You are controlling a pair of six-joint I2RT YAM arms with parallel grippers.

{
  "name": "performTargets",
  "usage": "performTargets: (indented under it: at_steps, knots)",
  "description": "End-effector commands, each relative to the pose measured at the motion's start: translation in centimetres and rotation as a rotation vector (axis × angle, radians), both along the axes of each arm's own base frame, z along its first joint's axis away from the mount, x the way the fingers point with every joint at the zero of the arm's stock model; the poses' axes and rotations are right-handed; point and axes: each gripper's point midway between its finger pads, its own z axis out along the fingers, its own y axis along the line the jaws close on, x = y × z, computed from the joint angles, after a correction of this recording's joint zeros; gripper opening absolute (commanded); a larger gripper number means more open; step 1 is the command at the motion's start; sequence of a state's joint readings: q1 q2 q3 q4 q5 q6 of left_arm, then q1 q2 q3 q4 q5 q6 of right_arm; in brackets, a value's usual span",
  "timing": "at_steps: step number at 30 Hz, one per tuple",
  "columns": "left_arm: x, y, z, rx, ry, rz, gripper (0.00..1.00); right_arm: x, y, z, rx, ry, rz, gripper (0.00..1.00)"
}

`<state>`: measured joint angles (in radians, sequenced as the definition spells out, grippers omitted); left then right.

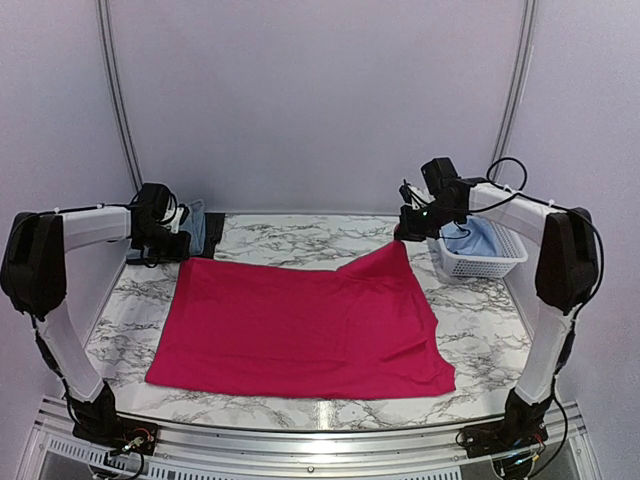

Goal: Fold and stack the mixed laundry pile
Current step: Pick up the 1/3-folded T-shirt from the center of the board, then fold the 1/3-folded T-shirt at the center of the board.

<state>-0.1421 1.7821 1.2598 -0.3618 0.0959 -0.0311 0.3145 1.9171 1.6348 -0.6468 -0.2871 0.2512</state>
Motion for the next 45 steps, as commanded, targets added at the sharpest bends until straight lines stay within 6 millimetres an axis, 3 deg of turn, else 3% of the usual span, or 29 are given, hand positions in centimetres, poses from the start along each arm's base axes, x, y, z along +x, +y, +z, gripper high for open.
performTargets:
  at_steps: [1, 6, 12, 16, 24, 28, 34, 37, 39, 42, 44, 45]
  knots:
    - [-1.9, 0.0, 2.1, 0.016, -0.063, -0.080, 0.00, -3.2, 0.7, 2.7, 0.027, -0.034, 0.017, 0.00]
    - [-5.0, 0.0, 2.0, 0.025, -0.068, -0.135, 0.00, -7.7, 0.0, 2.6, 0.036, -0.015, 0.014, 0.00]
    - [-8.2, 0.3, 1.0, 0.056, -0.060, -0.189, 0.00, -13.2, 0.9, 1.7, 0.065, 0.022, 0.046, 0.00]
    - [-10.4, 0.1, -0.8, 0.074, -0.017, -0.232, 0.01, -15.9, 0.6, -0.7, 0.065, 0.071, 0.047, 0.00]
    - [-13.6, 0.0, -5.3, 0.203, 0.096, -0.282, 0.02, -18.6, -0.5, -7.3, -0.012, 0.176, 0.062, 0.00]
    - [-14.4, 0.5, -6.4, 0.256, 0.134, -0.270, 0.03, -19.0, -1.0, -8.1, -0.046, 0.195, 0.066, 0.00]
    - [-14.3, 0.9, -4.2, 0.266, 0.058, -0.248, 0.16, -20.9, -0.8, -6.6, -0.013, 0.206, 0.133, 0.00]
    - [-14.1, 1.6, -2.1, 0.286, 0.003, -0.209, 0.23, -22.0, -1.0, -6.4, -0.020, 0.245, 0.158, 0.11]
    - [-13.9, 2.4, -0.6, 0.298, -0.047, -0.175, 0.32, -22.2, -1.4, -5.8, -0.036, 0.245, 0.157, 0.13]
    - [-13.6, 2.9, 1.4, 0.303, -0.122, -0.154, 0.44, -21.9, -3.0, -5.1, -0.056, 0.244, 0.118, 0.26]
    - [-13.3, 2.2, 2.7, 0.272, -0.170, -0.170, 0.54, -21.0, -3.6, -4.1, -0.035, 0.211, 0.100, 0.42]
    - [-13.1, 1.3, 3.4, 0.227, -0.196, -0.195, 0.60, -20.3, -3.6, -3.5, -0.019, 0.179, 0.094, 0.45]
